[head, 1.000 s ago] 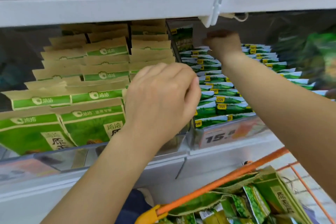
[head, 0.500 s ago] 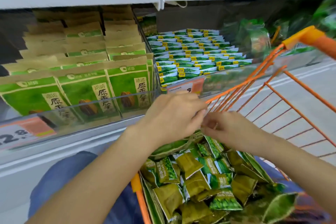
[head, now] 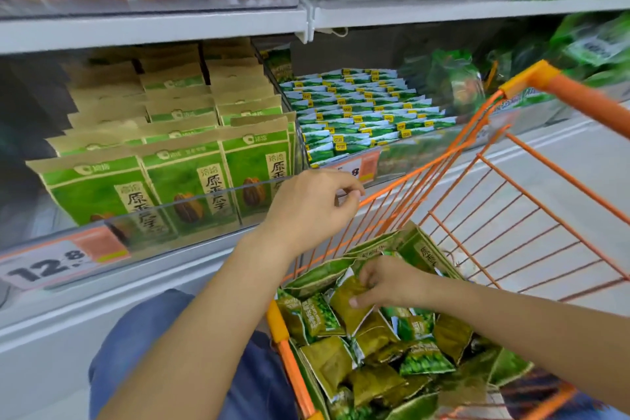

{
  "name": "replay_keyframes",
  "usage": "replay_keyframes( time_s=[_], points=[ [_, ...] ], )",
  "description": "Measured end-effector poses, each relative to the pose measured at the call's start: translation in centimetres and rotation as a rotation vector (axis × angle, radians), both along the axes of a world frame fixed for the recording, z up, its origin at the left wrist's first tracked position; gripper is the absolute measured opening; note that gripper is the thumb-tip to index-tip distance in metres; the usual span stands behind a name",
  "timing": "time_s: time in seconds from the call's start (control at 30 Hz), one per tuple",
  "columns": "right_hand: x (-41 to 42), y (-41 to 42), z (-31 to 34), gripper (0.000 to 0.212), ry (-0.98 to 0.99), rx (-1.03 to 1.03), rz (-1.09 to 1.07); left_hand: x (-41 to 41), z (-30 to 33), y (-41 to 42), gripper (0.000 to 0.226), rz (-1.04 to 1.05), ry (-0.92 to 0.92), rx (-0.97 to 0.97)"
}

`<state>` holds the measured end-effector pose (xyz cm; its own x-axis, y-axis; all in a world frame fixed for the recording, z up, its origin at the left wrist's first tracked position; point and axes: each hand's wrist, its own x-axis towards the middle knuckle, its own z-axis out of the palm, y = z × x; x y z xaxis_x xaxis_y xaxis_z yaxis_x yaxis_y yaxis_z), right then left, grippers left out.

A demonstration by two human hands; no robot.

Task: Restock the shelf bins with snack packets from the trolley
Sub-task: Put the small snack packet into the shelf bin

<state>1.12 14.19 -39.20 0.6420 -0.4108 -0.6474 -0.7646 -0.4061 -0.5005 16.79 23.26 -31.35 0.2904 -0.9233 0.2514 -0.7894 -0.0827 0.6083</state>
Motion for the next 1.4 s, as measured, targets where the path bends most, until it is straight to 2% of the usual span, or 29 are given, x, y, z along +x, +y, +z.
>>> replay_keyframes(
  time_s=[0.07,0.2,0.23,0.33,0.4,0.43,0.5,0.57,0.6,0.63,0.7,0.73,0.83,0.9,0.93,1.0,1.03,1.07,1.23,1.4],
  points=[
    [-0.5,-0.4,2.4,0.027,-0.070,0.173,-0.112,-0.4,0.0,0.1,0.023,-0.029,0.008,-0.040],
    [-1.9,-1.3,8.6,0.021,-0.267,0.412,-0.392,-0.9,0.1,0.7,0.056,-0.172,0.070,-0.164],
    [-2.1,-1.6,9.9,0.017,-0.318,0.499,-0.480,-0.9,0.2,1.0,0.061,-0.215,0.038,-0.207],
    [-2.2,-2.2,12.9,0.014,-0.456,0.732,-0.662,-1.4,0.0,1.3,0.070,-0.244,-0.283,-0.341],
    [-1.9,-2.6,13.8,0.022,-0.513,0.789,-0.660,-1.9,-0.5,0.9,0.056,-0.185,-0.302,-0.402],
    [-1.8,-2.7,13.8,0.028,-0.534,0.770,-0.626,-1.9,-0.6,0.7,0.048,-0.131,-0.203,-0.419],
    [-1.3,-2.8,13.6,0.044,-0.602,0.669,-0.564,-1.7,-0.1,0.5,0.048,-0.002,0.210,-0.372],
    [-0.7,-2.5,13.2,0.039,-0.709,0.503,-0.541,-1.1,0.3,0.4,0.055,0.041,0.645,-0.272],
    [-0.3,-2.1,12.9,0.029,-0.753,0.416,-0.530,-1.0,0.5,0.5,0.055,0.032,0.785,-0.225],
    [0.1,-1.7,12.7,0.022,-0.780,0.342,-0.525,-0.9,0.7,0.5,0.049,0.016,0.836,-0.206],
    [0.9,-1.0,12.2,0.026,-0.807,0.232,-0.518,-0.9,0.8,0.5,0.035,0.001,0.831,-0.217],
    [1.2,-0.7,12.0,0.029,-0.820,0.187,-0.515,-1.0,0.9,0.5,0.037,0.020,0.841,-0.221],
    [1.9,-0.7,11.8,0.033,-0.853,0.112,-0.503,-0.7,0.8,0.6,0.063,0.066,0.830,-0.214],
    [2.3,-1.1,11.7,0.030,-0.854,0.103,-0.516,-0.9,1.0,0.8,0.062,0.089,0.710,-0.176],
    [2.4,-1.3,11.6,0.025,-0.856,0.098,-0.506,-0.9,1.0,1.0,0.058,0.129,0.491,-0.164],
    [3.0,-2.1,11.8,0.018,-0.859,0.065,-0.479,-0.1,1.0,1.1,0.050,0.247,-0.106,-0.253],
    [3.3,-2.9,12.0,0.018,-0.855,0.038,-0.483,0.5,1.0,1.1,0.047,0.290,-0.309,-0.297],
    [3.8,-3.8,12.1,0.019,-0.847,0.007,-0.495,1.3,1.0,1.0,0.044,0.333,-0.404,-0.316],
    [8.5,-8.7,11.9,0.037,-0.786,-0.130,-0.510,4.3,0.7,0.8,0.040,0.490,-0.509,-0.236],
    [16.1,-12.2,11.0,0.041,-0.765,-0.179,-0.512,4.8,1.0,0.4,0.035,0.486,-0.527,-0.315]
  ],
)
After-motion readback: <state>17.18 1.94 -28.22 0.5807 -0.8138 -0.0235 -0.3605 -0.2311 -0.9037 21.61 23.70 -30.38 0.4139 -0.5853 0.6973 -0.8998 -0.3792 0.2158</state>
